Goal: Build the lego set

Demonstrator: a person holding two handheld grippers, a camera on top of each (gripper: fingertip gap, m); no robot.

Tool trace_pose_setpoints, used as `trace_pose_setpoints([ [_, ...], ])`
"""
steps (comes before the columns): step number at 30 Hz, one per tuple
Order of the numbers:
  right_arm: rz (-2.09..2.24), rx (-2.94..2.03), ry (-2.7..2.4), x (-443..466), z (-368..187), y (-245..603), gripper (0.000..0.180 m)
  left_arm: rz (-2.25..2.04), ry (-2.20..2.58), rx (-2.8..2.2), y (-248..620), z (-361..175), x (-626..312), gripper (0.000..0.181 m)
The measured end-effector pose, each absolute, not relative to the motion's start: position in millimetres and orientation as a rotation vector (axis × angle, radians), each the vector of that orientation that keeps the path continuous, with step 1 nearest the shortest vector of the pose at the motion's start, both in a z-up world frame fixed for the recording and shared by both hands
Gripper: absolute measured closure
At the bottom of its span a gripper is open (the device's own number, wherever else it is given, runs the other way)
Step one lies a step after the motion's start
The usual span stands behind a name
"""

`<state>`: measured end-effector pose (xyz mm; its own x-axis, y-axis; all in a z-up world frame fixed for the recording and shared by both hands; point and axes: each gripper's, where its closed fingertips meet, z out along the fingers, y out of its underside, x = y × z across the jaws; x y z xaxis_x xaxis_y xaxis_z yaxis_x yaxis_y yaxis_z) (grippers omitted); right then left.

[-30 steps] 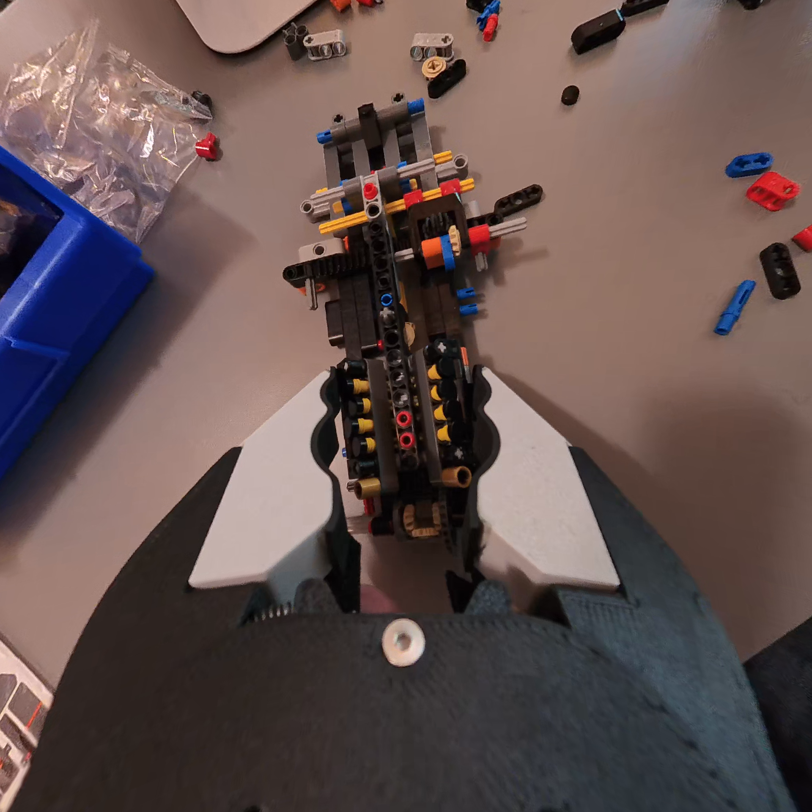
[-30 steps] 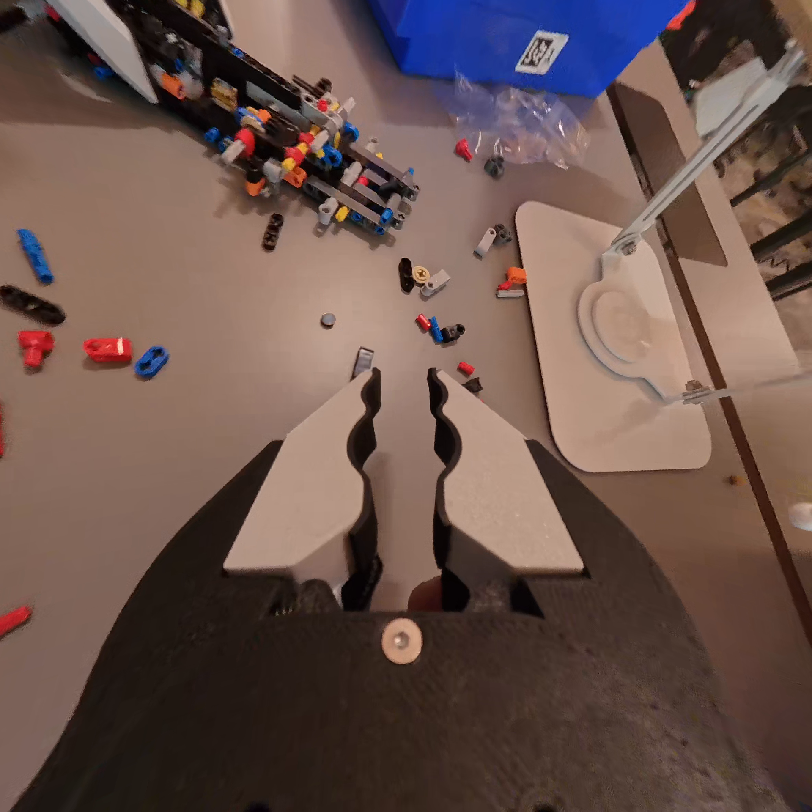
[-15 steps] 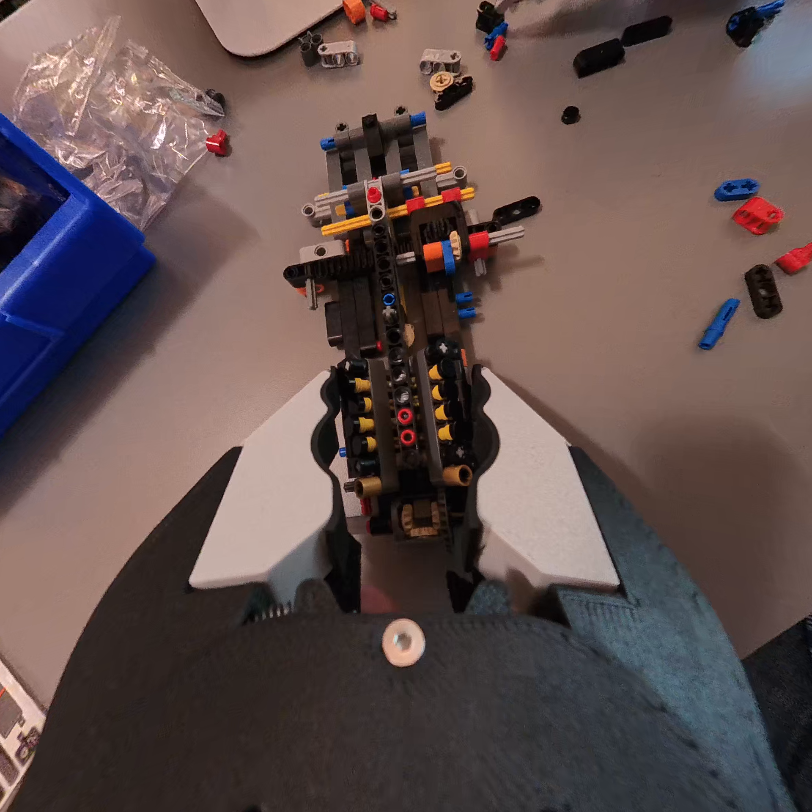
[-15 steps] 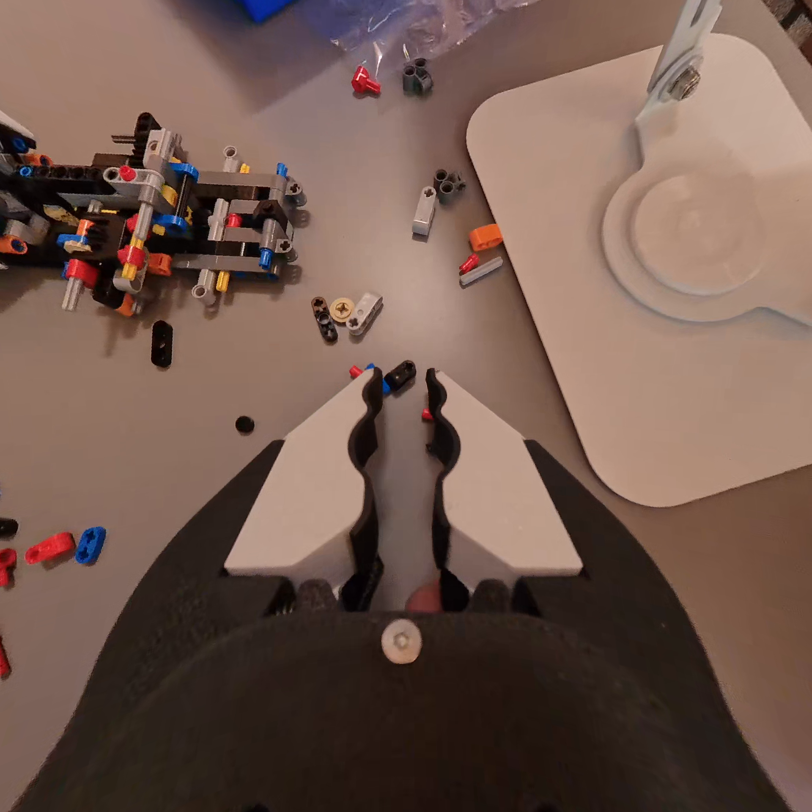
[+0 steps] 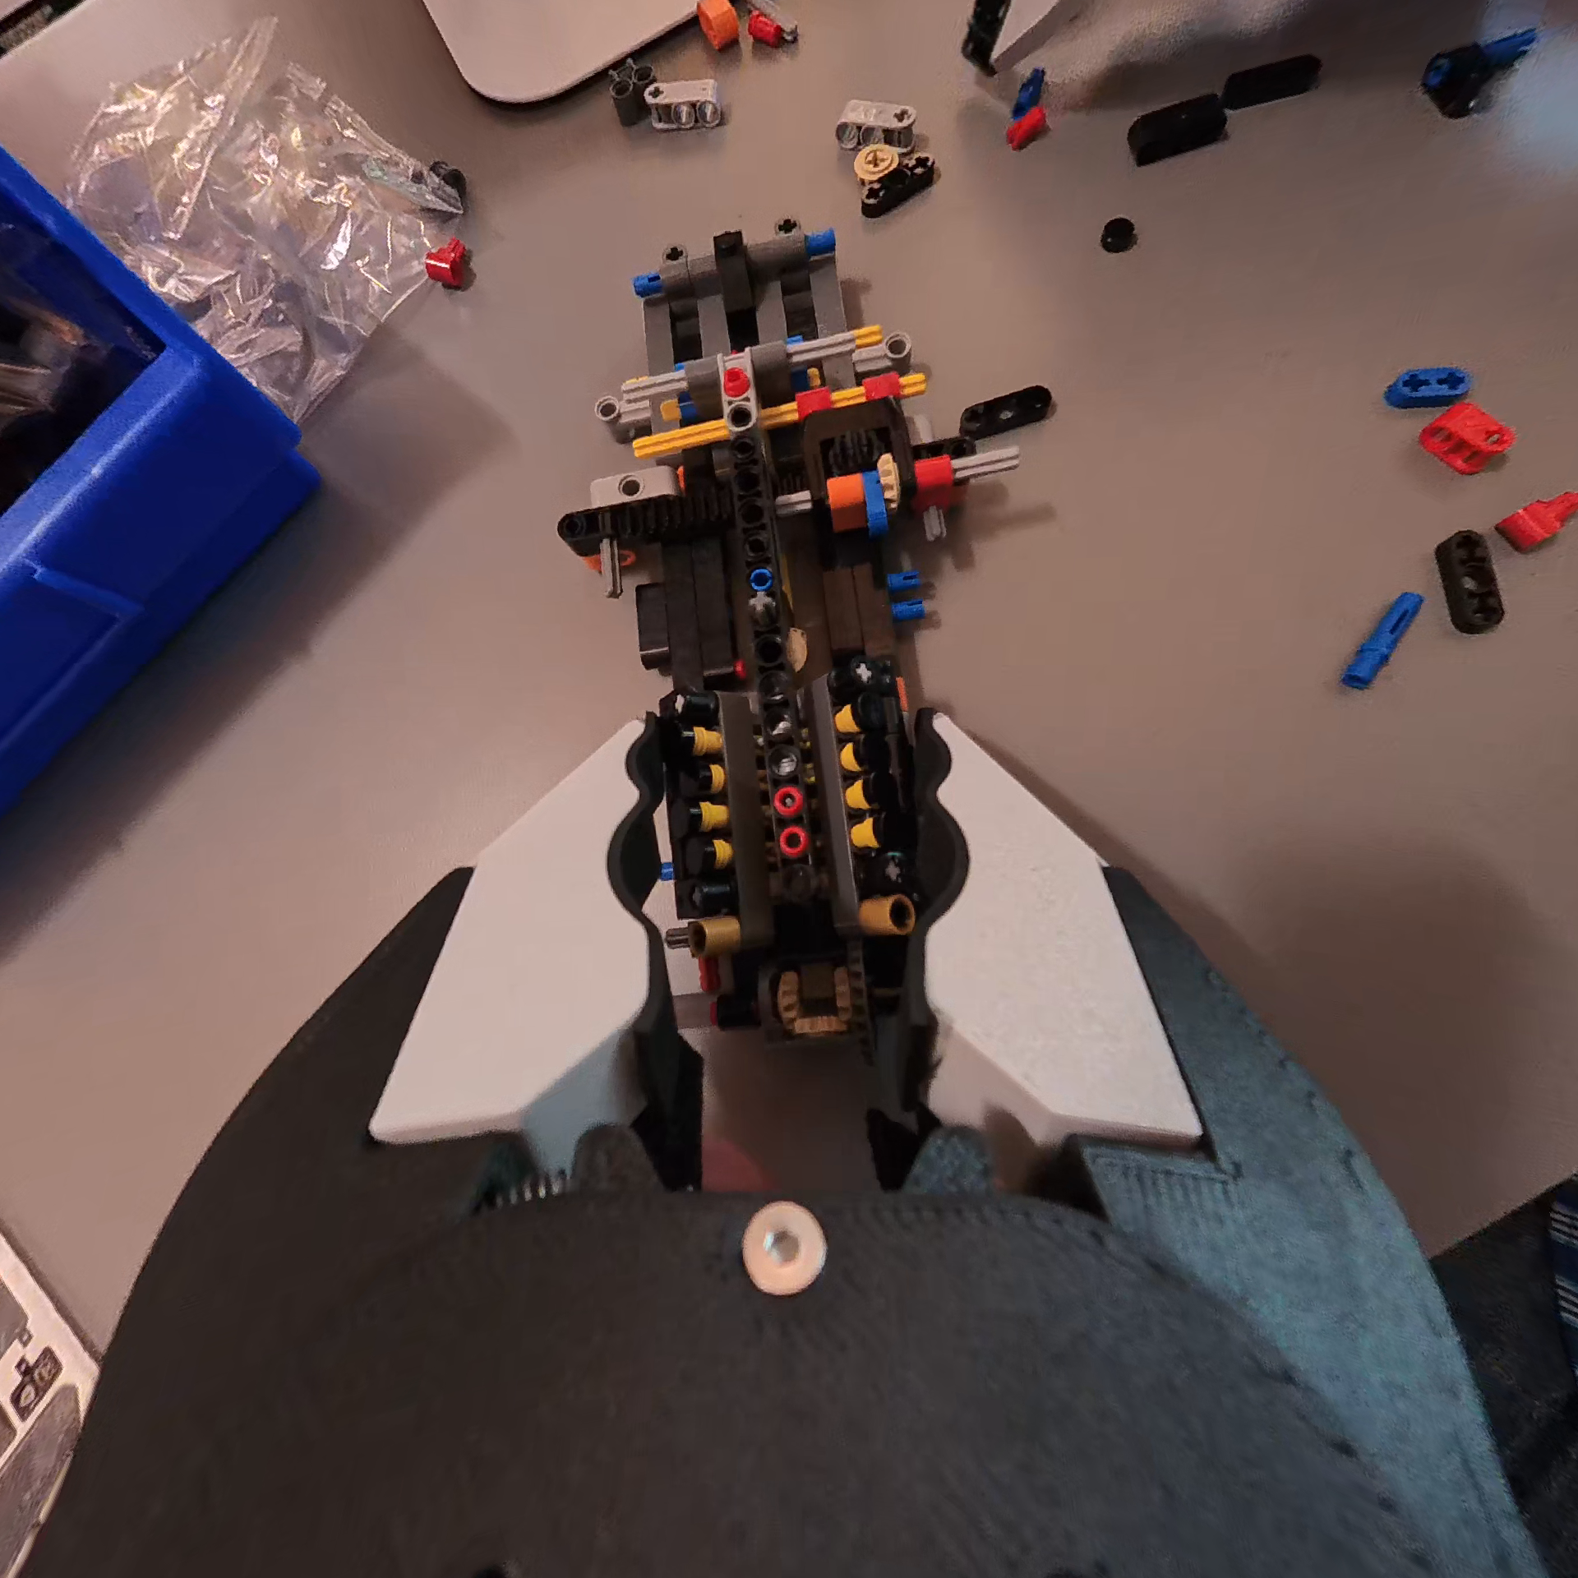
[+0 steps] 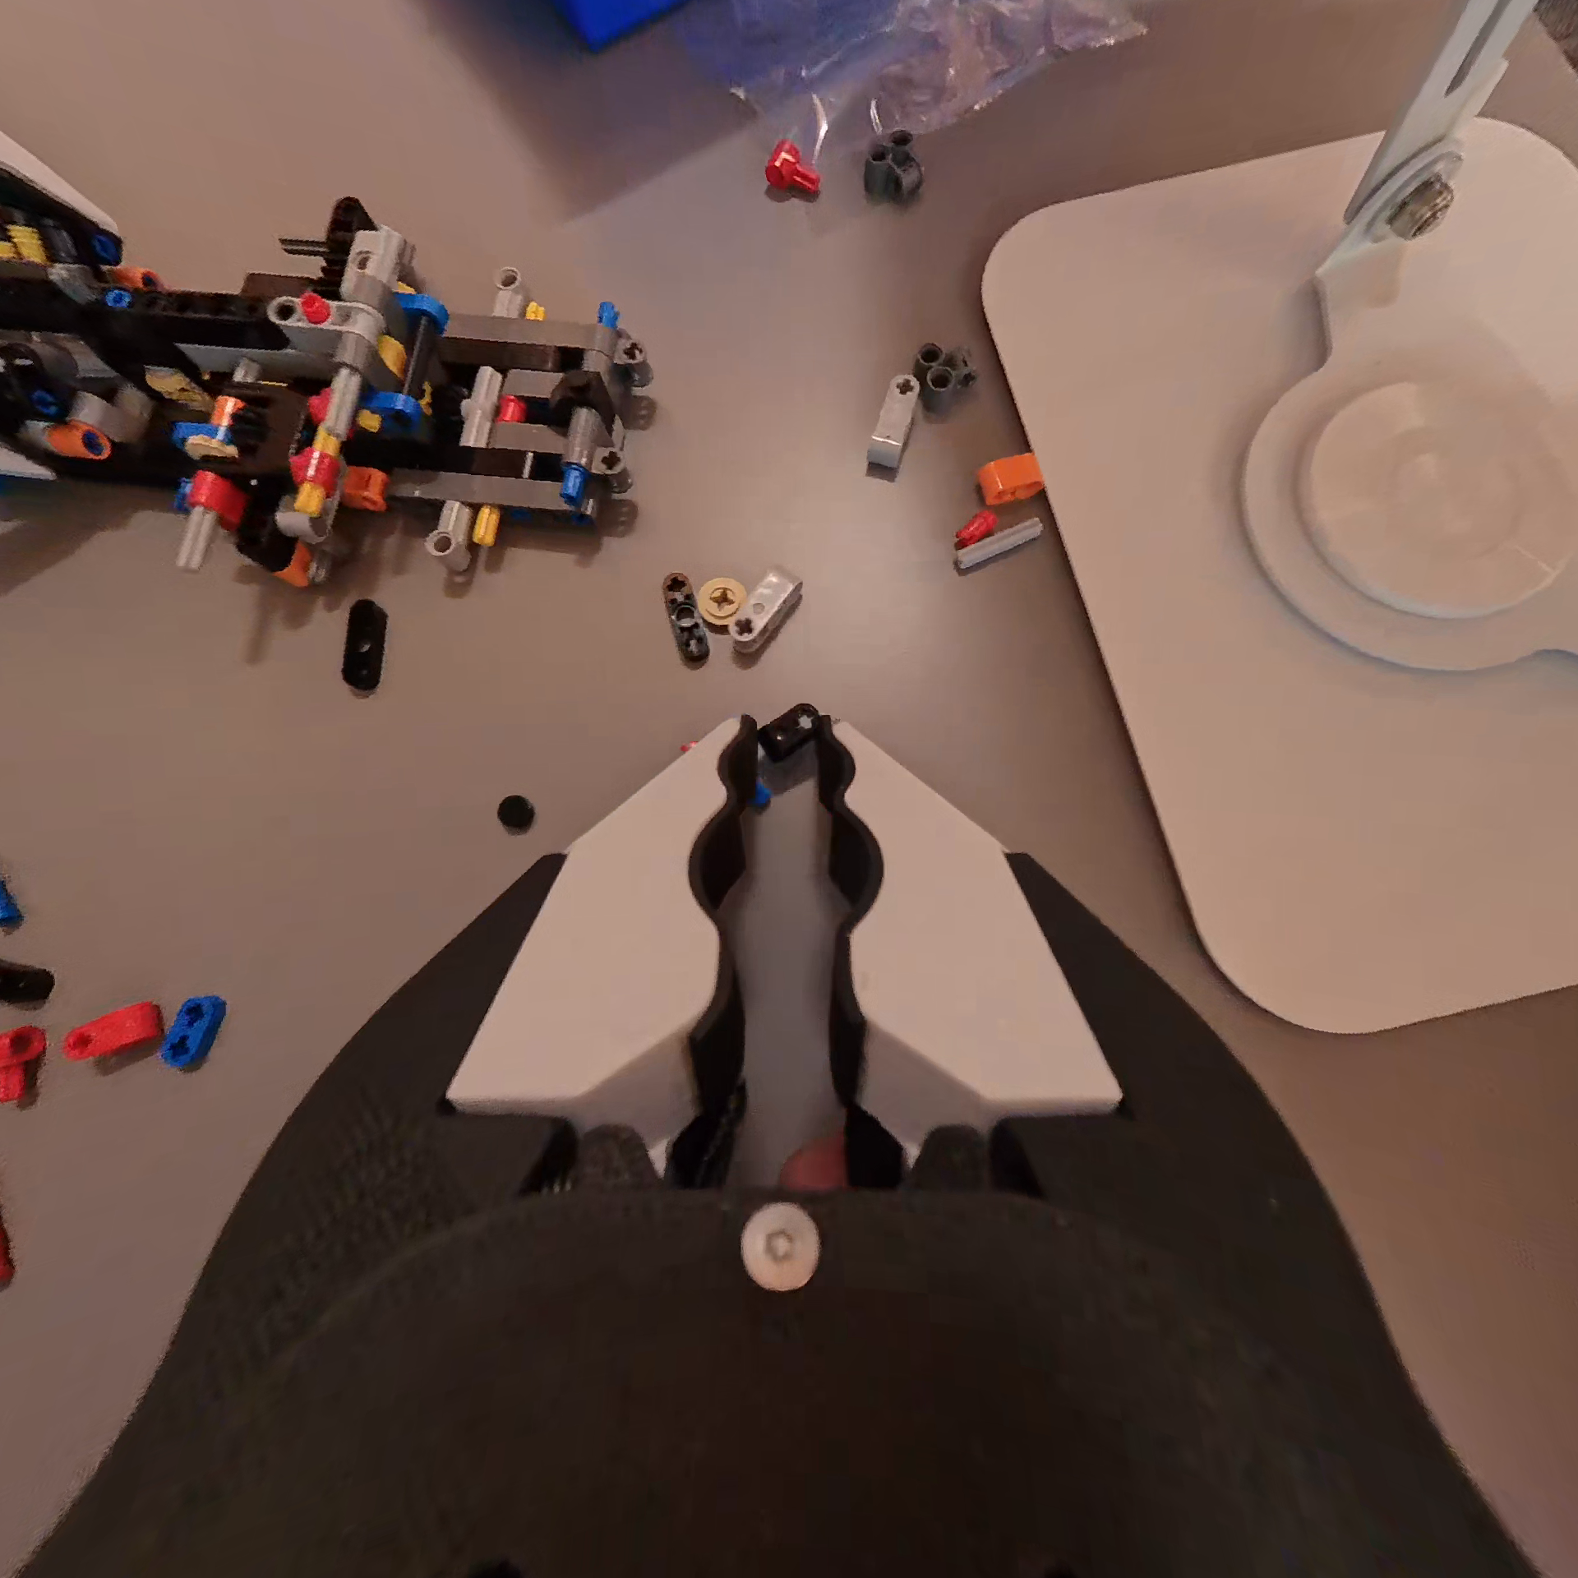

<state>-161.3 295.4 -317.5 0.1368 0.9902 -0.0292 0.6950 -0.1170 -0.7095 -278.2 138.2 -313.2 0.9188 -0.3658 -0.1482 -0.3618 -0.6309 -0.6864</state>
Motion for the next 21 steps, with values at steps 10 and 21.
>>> trace_pose_setpoints([
  [10, 0.803, -1.643, -1.807, -155, -295, 225, 0.169, 0.002, 0.496, -2.319, 132, -312, -276, 0.124],
  [21, 0.842, -1.625, -1.957, -148, -318, 180, 0.163, 0.001, 0.478, -2.332, 123, -312, -271, 0.124],
])
